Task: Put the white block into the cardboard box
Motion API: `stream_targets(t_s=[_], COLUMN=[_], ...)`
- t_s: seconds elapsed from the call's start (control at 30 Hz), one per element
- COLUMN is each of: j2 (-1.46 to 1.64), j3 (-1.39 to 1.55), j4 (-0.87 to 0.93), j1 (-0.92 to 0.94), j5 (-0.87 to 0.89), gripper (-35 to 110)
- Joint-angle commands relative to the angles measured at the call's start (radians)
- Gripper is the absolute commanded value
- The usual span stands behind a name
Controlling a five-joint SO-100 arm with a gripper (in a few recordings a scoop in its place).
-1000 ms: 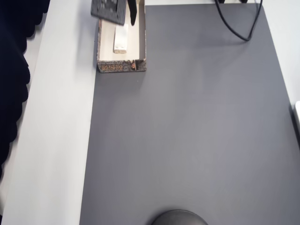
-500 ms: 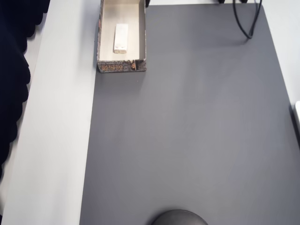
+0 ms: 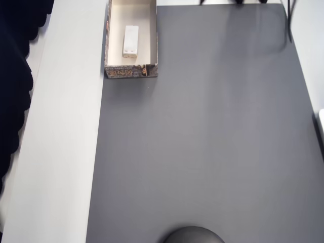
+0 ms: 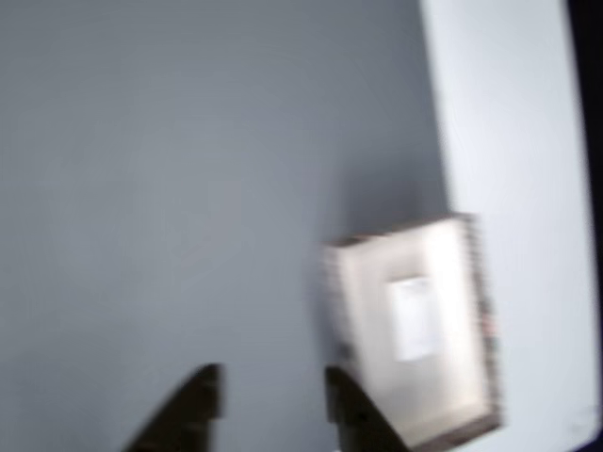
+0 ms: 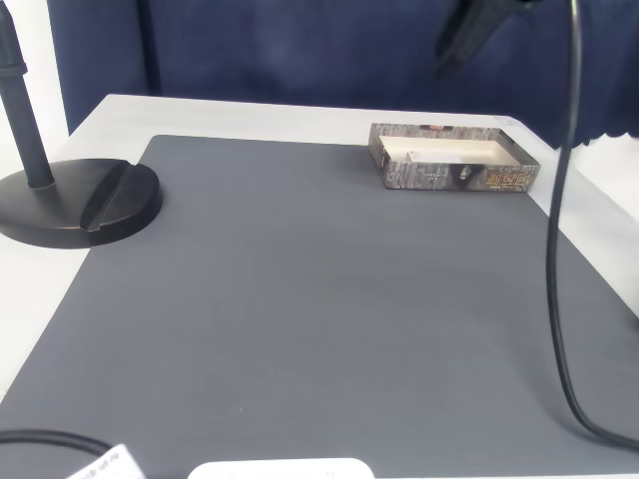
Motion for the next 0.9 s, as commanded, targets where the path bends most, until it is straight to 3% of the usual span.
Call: stream_targets(t_s=[0.0, 0.6, 0.87], j2=[0.153, 0.497, 0.663], j3=[0.098, 0.601, 0.862], j4=[-0.012, -0.147, -0.225], j1=[-0.107, -0.479, -0.606], j5=[-0.092, -0.434, -0.472], gripper=[1, -2, -2])
